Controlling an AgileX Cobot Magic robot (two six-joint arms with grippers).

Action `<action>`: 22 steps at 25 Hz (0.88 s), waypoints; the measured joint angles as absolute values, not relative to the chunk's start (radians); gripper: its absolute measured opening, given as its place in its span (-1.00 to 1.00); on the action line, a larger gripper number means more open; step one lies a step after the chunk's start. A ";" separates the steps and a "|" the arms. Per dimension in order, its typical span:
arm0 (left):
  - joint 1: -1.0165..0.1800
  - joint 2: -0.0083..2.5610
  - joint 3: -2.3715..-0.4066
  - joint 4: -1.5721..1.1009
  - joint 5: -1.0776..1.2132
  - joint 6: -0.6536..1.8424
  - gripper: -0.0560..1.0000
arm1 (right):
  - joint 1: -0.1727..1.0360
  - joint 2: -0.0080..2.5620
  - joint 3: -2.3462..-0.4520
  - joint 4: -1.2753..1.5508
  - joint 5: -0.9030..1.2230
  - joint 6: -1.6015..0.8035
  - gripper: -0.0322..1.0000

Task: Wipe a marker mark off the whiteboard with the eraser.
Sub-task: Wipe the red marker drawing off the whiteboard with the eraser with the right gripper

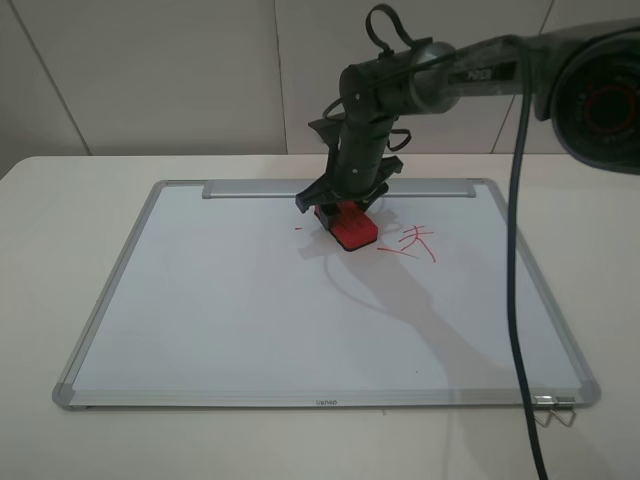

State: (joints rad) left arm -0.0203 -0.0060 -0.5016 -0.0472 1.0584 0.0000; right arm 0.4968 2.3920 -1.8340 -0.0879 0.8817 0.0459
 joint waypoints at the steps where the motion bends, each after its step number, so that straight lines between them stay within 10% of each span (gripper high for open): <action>1: -0.020 -0.006 -0.502 -0.047 1.058 0.000 0.57 | 0.499 2.392 -1.834 -0.092 0.883 0.047 0.04; 22: -0.020 -0.006 -0.502 -0.047 1.058 0.000 0.57 | 0.716 2.395 -1.834 -0.089 0.872 0.024 0.04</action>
